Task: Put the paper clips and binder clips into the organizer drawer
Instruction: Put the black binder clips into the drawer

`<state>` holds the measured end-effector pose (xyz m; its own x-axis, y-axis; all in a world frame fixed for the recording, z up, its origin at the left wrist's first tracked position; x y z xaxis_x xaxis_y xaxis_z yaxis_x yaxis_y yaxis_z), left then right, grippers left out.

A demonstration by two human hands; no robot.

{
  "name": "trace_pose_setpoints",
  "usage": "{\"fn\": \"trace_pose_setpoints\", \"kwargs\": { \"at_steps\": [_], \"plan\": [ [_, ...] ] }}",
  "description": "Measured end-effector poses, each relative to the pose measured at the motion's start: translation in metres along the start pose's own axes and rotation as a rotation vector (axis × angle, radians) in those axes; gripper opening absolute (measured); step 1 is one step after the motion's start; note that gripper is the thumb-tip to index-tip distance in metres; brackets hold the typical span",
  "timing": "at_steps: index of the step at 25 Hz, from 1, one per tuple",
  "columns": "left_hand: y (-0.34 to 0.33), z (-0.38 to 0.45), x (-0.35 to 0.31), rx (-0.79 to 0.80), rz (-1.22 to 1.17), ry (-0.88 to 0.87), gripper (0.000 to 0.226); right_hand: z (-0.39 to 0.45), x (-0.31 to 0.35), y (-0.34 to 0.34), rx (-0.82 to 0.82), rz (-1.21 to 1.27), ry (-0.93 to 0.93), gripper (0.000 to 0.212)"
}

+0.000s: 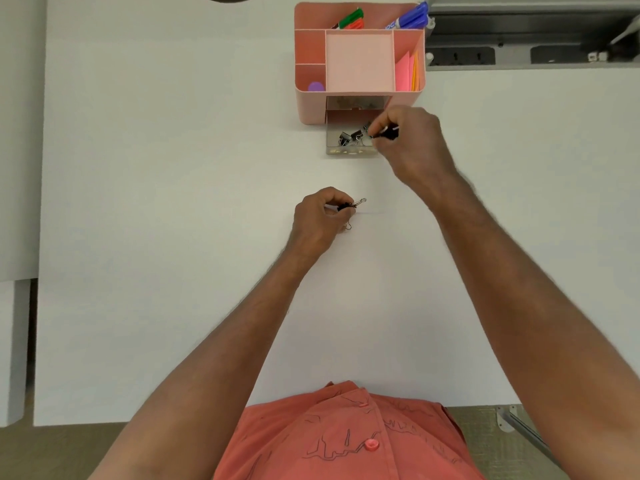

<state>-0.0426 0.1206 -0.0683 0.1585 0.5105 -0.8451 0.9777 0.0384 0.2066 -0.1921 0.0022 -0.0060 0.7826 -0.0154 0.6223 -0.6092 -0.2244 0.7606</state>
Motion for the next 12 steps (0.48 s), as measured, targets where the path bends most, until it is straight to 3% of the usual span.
{"fn": "trace_pose_setpoints", "kwargs": {
  "at_steps": [7, 12],
  "plan": [
    [0.026, 0.0, -0.01, -0.095, 0.062, -0.023, 0.006, 0.037, 0.009, -0.03, 0.103, -0.204, 0.129, 0.029],
    [0.034, 0.009, -0.021, -0.126, 0.085, -0.065, 0.007, 0.036, 0.005, -0.031, 0.124, -0.18, 0.141, 0.035]
  ]
}}
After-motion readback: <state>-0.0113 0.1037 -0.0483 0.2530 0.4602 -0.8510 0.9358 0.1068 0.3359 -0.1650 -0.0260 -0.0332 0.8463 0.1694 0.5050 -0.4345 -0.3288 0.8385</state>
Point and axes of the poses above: each hand's wrist, its own z-axis towards the middle knuckle, its own y-axis out of the back of the hand, x = y × z, the point moved 2 cm from there along z, towards the middle knuckle, and after that the axes turned 2 degrees about -z, right-handed, at the moved point
